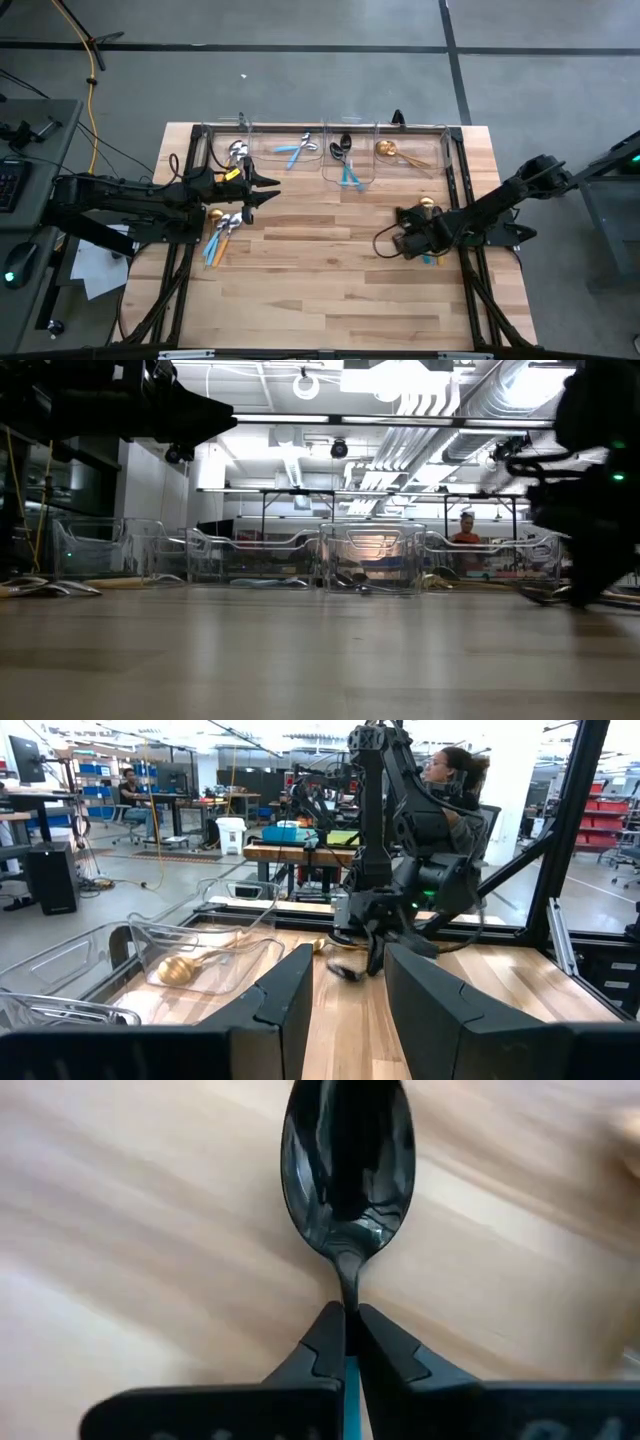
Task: Sort silverware by color (type)
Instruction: Put the black spoon into the middle right transparent bin
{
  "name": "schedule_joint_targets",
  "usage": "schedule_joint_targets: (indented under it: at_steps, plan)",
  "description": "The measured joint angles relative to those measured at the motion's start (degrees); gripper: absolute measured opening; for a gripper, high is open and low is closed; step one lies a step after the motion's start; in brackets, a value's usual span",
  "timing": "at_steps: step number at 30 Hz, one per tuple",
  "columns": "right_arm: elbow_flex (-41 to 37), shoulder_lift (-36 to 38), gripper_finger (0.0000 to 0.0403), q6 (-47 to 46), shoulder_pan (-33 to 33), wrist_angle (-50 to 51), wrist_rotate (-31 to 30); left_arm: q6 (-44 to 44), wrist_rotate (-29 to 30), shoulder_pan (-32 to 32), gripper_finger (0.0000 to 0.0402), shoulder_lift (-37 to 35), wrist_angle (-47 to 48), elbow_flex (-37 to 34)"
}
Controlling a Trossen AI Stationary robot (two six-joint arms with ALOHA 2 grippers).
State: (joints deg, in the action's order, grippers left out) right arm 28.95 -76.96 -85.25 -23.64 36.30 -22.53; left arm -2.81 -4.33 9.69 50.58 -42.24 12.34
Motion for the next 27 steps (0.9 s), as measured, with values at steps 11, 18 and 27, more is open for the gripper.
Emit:
schedule_joint_targets:
  at_steps: [11,18,27]
  plan:
    - [0.11,-0.05,0.0001,30.77,2.22,-39.01,-9.95,0.00,0.01,0.02,0.0117,0.01,-0.31,0.00]
    - [0.12,0.00,0.0001,54.73,7.96,-61.37,-15.50,-1.17,0.01,0.02,0.0117,-0.01,-1.40,0.00]
    - [0.20,0.06,0.0000,74.56,18.71,-86.76,1.33,-3.15,0.01,0.00,0.0117,2.69,-7.39,0.00]
